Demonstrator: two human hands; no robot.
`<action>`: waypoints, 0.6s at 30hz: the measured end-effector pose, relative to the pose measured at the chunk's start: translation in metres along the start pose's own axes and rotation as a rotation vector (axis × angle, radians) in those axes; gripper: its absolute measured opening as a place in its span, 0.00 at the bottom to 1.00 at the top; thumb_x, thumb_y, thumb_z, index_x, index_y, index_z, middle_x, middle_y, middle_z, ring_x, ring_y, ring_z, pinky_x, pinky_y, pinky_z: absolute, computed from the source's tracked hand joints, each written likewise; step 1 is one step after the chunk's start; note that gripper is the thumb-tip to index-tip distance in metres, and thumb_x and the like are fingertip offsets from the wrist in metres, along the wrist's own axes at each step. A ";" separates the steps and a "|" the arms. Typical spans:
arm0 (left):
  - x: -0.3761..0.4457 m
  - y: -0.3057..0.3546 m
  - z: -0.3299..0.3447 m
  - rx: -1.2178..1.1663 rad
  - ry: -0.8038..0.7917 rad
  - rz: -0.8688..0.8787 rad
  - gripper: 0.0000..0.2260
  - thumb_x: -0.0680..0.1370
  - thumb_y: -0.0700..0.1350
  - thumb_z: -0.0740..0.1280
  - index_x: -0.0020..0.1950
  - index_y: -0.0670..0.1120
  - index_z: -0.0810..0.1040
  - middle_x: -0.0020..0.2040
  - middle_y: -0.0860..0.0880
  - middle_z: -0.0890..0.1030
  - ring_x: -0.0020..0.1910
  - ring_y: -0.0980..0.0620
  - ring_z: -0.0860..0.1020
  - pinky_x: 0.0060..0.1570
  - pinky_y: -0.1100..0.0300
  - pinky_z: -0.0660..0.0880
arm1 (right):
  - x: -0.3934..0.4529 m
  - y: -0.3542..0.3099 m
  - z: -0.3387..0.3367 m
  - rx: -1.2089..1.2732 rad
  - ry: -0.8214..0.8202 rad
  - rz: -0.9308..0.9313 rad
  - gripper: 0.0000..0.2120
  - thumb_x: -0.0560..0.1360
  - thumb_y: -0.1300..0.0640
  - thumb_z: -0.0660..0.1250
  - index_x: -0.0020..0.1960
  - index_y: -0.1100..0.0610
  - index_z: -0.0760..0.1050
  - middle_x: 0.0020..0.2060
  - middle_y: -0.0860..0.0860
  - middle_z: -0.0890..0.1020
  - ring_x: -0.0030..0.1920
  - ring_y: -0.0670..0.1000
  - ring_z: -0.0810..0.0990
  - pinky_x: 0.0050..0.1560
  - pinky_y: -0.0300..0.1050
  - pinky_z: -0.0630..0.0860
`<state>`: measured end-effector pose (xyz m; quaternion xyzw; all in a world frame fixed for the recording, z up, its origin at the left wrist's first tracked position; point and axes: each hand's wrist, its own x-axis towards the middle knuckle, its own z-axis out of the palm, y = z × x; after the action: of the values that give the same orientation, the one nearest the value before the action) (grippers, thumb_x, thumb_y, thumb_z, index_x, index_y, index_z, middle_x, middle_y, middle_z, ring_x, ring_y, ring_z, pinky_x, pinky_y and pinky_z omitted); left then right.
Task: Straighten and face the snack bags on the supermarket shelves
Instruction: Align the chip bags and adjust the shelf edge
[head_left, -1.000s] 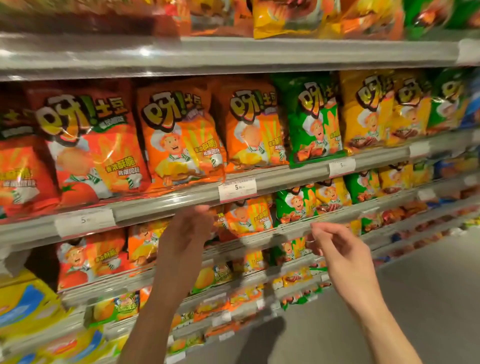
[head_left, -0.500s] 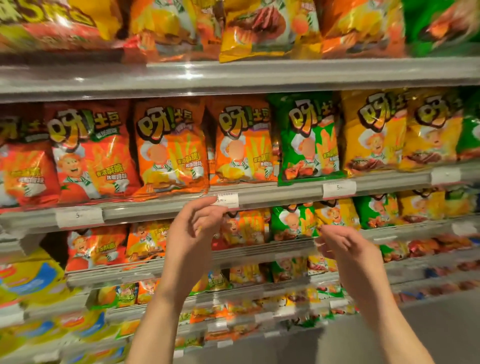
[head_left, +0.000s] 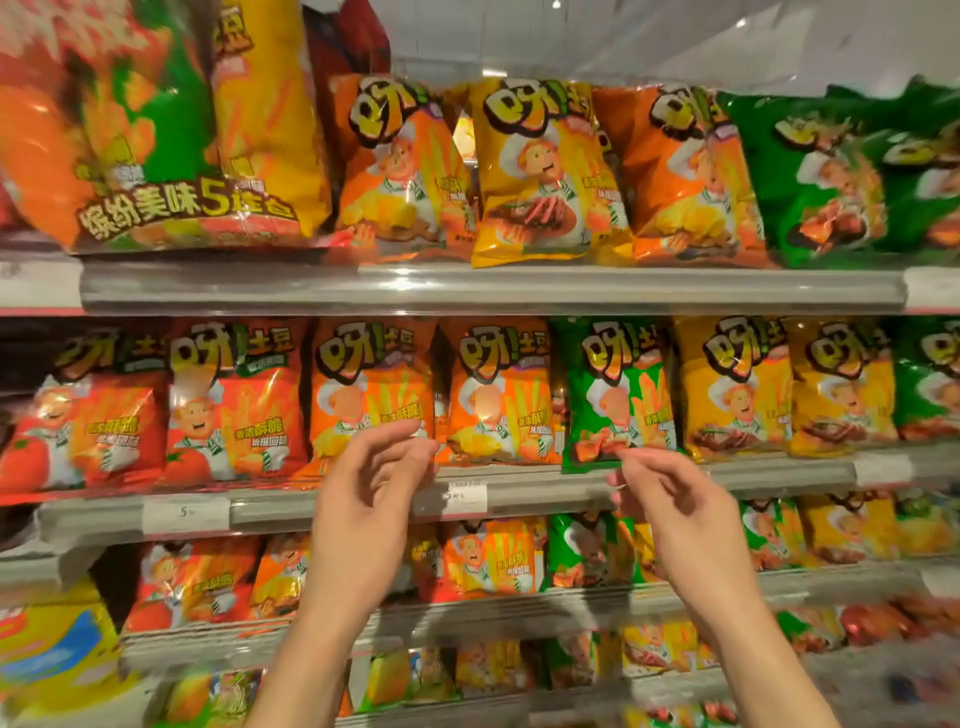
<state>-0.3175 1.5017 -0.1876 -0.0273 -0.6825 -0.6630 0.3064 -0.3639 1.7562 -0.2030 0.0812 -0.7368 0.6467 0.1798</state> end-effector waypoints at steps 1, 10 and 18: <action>0.002 0.006 0.002 0.012 0.008 0.018 0.08 0.78 0.46 0.71 0.57 0.50 0.82 0.49 0.53 0.86 0.48 0.60 0.84 0.45 0.74 0.75 | 0.007 -0.006 -0.001 0.012 -0.005 -0.023 0.05 0.80 0.53 0.69 0.53 0.50 0.83 0.43 0.44 0.87 0.43 0.43 0.85 0.43 0.29 0.77; 0.035 0.057 0.018 0.064 0.117 0.167 0.08 0.78 0.47 0.72 0.57 0.53 0.83 0.50 0.54 0.86 0.53 0.53 0.85 0.57 0.53 0.79 | 0.062 -0.059 -0.020 0.035 -0.069 -0.214 0.05 0.78 0.47 0.69 0.50 0.40 0.83 0.45 0.41 0.87 0.47 0.41 0.85 0.49 0.42 0.77; 0.074 0.095 0.022 0.147 0.106 0.272 0.06 0.79 0.53 0.72 0.54 0.61 0.82 0.52 0.58 0.85 0.53 0.57 0.84 0.57 0.50 0.80 | 0.106 -0.100 -0.024 0.013 -0.092 -0.353 0.05 0.78 0.47 0.69 0.52 0.39 0.82 0.46 0.43 0.87 0.49 0.43 0.85 0.52 0.44 0.79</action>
<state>-0.3437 1.5055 -0.0678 -0.0618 -0.7020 -0.5644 0.4300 -0.4228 1.7763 -0.0687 0.2400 -0.7143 0.6056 0.2559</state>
